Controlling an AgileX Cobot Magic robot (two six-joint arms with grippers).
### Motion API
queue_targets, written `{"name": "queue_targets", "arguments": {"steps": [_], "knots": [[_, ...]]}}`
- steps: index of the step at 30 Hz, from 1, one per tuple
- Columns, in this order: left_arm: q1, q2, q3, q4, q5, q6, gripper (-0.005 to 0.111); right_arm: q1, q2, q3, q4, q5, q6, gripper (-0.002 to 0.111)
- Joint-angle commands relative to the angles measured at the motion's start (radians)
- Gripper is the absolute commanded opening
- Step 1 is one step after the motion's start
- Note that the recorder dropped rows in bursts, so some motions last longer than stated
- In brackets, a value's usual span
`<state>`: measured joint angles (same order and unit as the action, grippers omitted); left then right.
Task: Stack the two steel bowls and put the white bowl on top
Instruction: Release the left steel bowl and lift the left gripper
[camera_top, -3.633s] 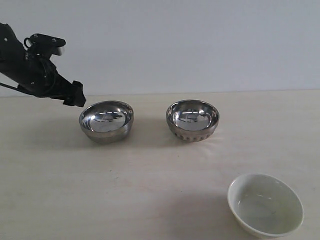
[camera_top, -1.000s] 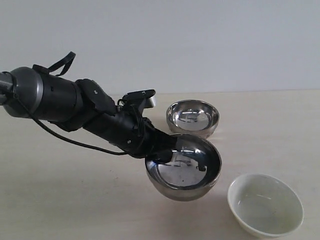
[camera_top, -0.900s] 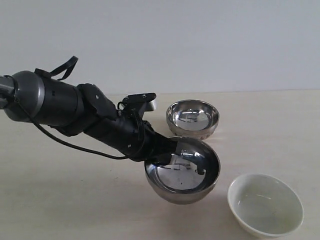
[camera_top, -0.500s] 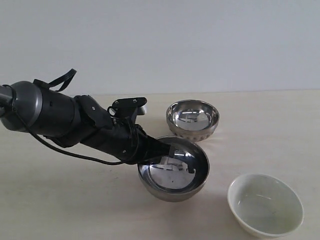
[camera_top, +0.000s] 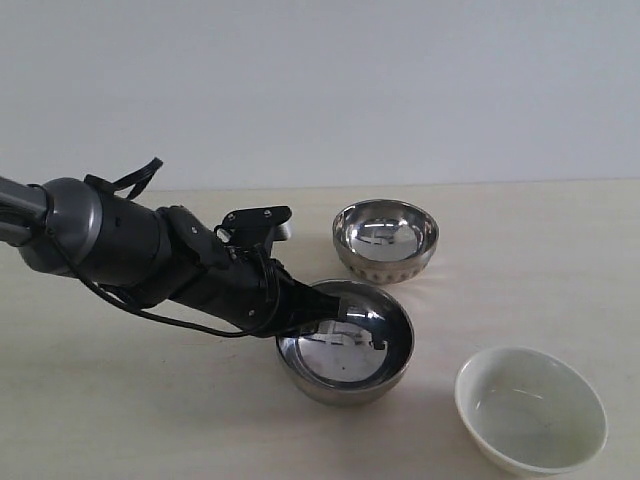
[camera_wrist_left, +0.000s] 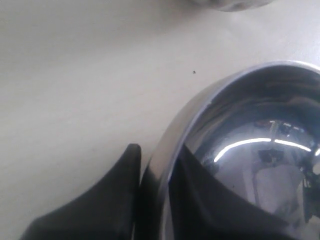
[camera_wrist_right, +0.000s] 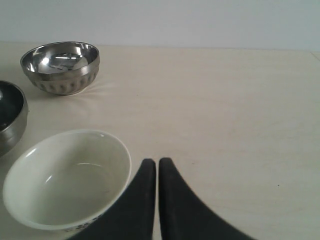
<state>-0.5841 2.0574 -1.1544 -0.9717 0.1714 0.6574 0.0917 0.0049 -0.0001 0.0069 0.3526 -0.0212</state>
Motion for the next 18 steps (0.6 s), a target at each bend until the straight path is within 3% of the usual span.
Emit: {"name": "queue_targets", "arguments": {"steps": [1, 6, 13, 18], "knots": [[-0.005, -0.004, 0.003, -0.009, 0.015, 0.017, 0.004, -0.002, -0.005, 0.000, -0.001, -0.010, 0.000, 0.000], [-0.005, -0.004, 0.003, -0.009, 0.023, 0.017, 0.007, -0.002, -0.005, 0.000, -0.001, -0.010, 0.000, 0.000], [-0.005, -0.004, 0.003, -0.007, 0.032, 0.017, 0.048, -0.002, -0.005, 0.000, -0.001, -0.010, 0.000, 0.000], [0.007, -0.006, -0.028, -0.002, 0.067, 0.029, 0.055, -0.002, -0.005, 0.000, -0.001, -0.010, 0.000, 0.000]]}}
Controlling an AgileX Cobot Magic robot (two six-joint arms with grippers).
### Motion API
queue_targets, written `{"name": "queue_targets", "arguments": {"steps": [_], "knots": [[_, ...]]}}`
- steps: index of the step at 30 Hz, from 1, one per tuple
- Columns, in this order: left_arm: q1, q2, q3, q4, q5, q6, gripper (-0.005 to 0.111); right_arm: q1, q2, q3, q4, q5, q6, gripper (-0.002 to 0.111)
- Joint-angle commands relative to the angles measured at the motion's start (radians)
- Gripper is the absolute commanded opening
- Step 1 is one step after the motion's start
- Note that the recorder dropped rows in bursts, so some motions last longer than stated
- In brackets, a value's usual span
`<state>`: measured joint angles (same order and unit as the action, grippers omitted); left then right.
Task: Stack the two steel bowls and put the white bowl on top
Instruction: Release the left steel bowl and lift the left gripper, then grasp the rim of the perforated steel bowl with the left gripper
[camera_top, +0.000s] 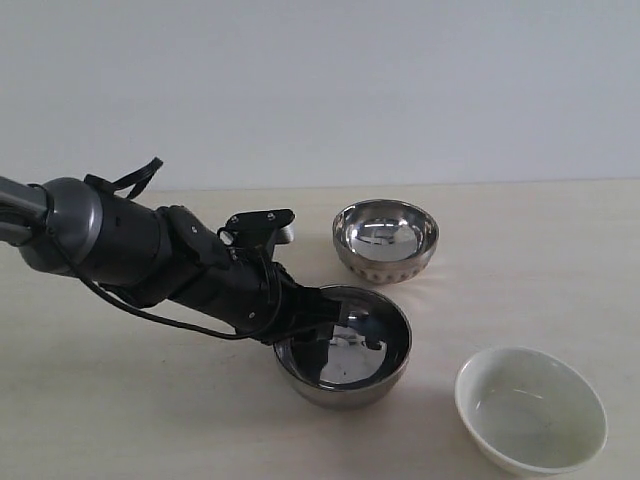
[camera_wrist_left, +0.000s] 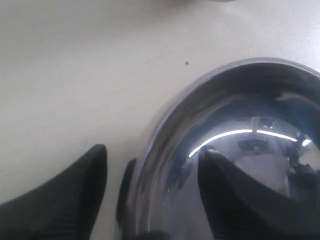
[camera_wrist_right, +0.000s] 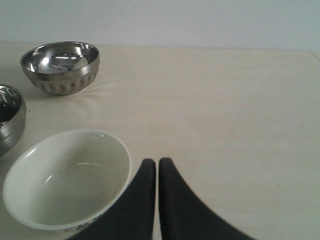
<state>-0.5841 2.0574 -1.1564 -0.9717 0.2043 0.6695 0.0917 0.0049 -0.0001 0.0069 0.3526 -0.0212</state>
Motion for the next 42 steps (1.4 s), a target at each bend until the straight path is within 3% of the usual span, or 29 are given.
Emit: {"name": "queue_targets", "arguments": {"steps": [1, 10, 15, 19, 24, 26, 35, 42], "knots": [[0.015, -0.011, -0.037, -0.002, 0.047, 0.020, 0.055, -0.002, -0.005, 0.000, -0.001, -0.010, 0.000, 0.000], [0.083, -0.115, -0.135, 0.020, 0.101, 0.020, 0.055, -0.002, -0.005, 0.000, -0.001, -0.010, 0.000, 0.000], [0.103, -0.094, -0.264, 0.022, 0.162, -0.003, 0.057, -0.002, -0.005, 0.000, -0.001, -0.010, 0.000, 0.000], [0.103, -0.025, -0.395, 0.073, 0.186, -0.057, 0.062, -0.002, -0.005, 0.000, -0.001, -0.010, 0.000, 0.000], [0.103, 0.170, -0.625, 0.341, 0.279, -0.308, 0.064, -0.002, -0.005, 0.000, -0.001, -0.010, 0.000, 0.000], [0.103, 0.250, -0.697, 0.362, 0.328, -0.326, 0.064, -0.002, -0.005, 0.000, -0.001, -0.010, 0.000, 0.000], [0.113, 0.387, -0.849, 0.367, 0.400, -0.368, 0.064, -0.002, -0.005, 0.000, -0.001, -0.010, 0.000, 0.000], [0.115, 0.422, -0.861, 0.367, 0.403, -0.393, 0.064, -0.002, -0.005, 0.000, -0.001, -0.010, 0.000, 0.000]]}}
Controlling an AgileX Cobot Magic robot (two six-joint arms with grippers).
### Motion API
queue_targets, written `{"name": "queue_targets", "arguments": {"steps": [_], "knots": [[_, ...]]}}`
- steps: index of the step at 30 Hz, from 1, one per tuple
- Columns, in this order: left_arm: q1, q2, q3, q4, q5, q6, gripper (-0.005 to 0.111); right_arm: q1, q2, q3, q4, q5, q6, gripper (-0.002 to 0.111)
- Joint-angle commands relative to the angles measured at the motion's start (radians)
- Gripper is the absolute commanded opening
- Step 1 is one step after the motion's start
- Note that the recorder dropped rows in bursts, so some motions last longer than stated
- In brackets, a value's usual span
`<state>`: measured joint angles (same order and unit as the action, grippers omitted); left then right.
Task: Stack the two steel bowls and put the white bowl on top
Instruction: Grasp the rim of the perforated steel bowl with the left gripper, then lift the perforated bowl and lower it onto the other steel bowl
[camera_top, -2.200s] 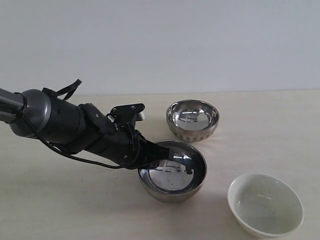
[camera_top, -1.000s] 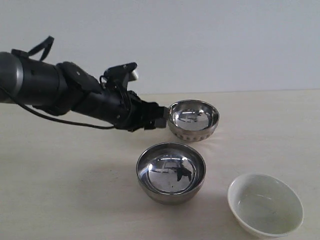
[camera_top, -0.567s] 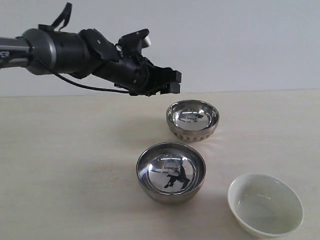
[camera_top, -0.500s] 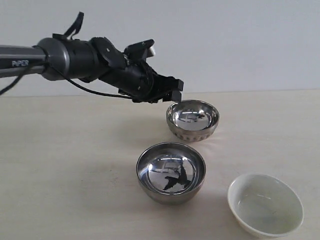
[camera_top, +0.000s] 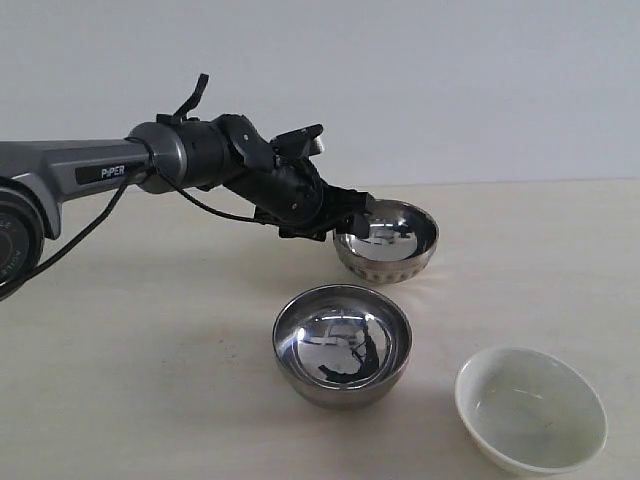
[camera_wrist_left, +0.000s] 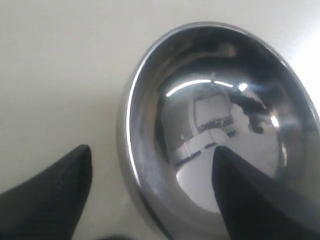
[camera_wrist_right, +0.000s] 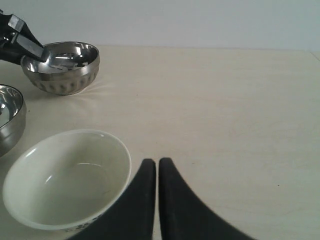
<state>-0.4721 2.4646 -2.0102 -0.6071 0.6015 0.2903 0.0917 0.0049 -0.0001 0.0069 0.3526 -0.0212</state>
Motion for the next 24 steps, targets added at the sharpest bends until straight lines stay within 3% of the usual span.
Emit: {"name": "queue_targets", "arguments": {"steps": [1, 10, 17, 19, 24], "knots": [[0.003, 0.017, -0.007, 0.003, 0.007, -0.014, 0.064, -0.002, -0.005, 0.000, -0.001, -0.010, 0.000, 0.000], [0.003, 0.024, -0.007, 0.001, 0.006, -0.020, 0.060, -0.002, -0.005, 0.000, -0.001, -0.010, 0.000, 0.000], [0.006, 0.024, -0.007, -0.001, -0.014, -0.028, 0.026, -0.002, -0.005, 0.000, -0.001, -0.010, 0.000, 0.000], [0.010, 0.024, -0.007, -0.013, -0.024, -0.028, 0.006, -0.002, -0.005, 0.000, -0.001, -0.010, 0.000, 0.000], [0.023, 0.003, -0.007, -0.058, -0.029, -0.028, 0.004, -0.002, -0.005, 0.000, -0.001, -0.010, 0.000, 0.000]]}}
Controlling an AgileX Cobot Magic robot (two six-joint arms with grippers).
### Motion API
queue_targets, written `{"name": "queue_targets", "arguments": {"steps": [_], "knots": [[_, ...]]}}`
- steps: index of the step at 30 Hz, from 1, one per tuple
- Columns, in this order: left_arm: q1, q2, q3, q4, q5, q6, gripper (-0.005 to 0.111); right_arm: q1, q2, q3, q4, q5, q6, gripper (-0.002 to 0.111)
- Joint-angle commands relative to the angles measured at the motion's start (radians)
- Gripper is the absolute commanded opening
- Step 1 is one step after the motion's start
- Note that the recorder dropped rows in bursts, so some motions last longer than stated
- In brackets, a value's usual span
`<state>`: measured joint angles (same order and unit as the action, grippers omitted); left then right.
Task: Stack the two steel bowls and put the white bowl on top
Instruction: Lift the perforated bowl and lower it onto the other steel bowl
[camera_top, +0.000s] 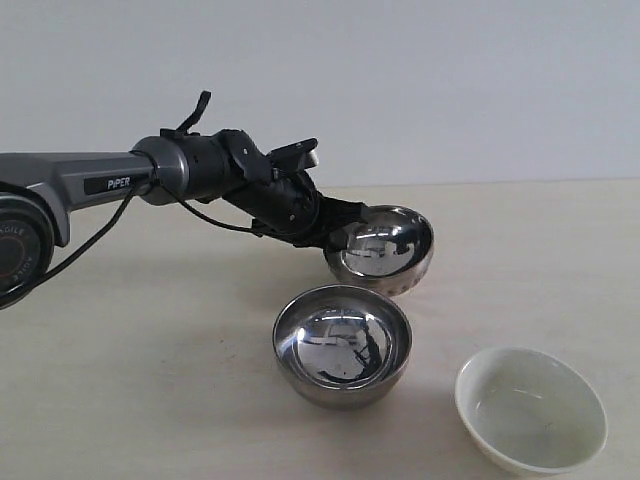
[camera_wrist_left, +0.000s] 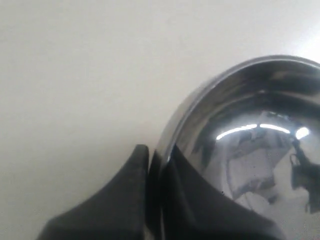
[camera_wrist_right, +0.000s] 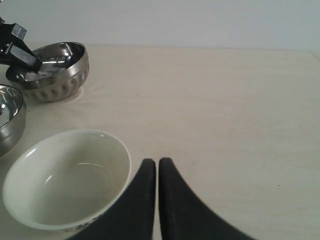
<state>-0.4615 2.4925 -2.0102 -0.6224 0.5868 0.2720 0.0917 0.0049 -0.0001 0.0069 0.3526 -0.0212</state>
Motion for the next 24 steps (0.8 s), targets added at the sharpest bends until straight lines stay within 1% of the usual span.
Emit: {"name": "queue_targets", "arguments": {"steps": [1, 4, 8, 9, 16, 18, 21, 24], "knots": [[0.014, -0.036, -0.007, -0.043, -0.014, -0.010, 0.004, -0.002, -0.005, 0.000, -0.001, -0.010, 0.000, 0.000], [0.014, -0.095, -0.007, -0.043, 0.000, 0.007, 0.004, -0.002, -0.005, 0.000, -0.001, -0.010, 0.000, 0.000], [0.014, -0.176, -0.007, -0.033, 0.101, 0.075, 0.004, -0.002, -0.005, 0.000, -0.001, -0.012, 0.000, 0.000], [0.014, -0.200, -0.007, -0.021, 0.139, 0.084, 0.004, -0.002, -0.005, 0.000, -0.001, -0.012, 0.000, 0.000], [0.014, -0.288, -0.005, 0.113, 0.291, 0.084, 0.004, -0.002, -0.005, 0.000, -0.001, -0.012, 0.000, 0.000], [0.014, -0.311, -0.001, 0.132, 0.329, 0.082, 0.004, -0.002, -0.005, 0.000, -0.001, -0.012, 0.000, 0.000], [0.014, -0.350, 0.033, 0.137, 0.365, 0.089, 0.004, -0.002, -0.005, 0.000, -0.001, -0.012, 0.000, 0.000], [0.010, -0.407, 0.115, 0.149, 0.341, 0.105, 0.004, -0.002, -0.005, 0.000, -0.001, -0.012, 0.000, 0.000]]}}
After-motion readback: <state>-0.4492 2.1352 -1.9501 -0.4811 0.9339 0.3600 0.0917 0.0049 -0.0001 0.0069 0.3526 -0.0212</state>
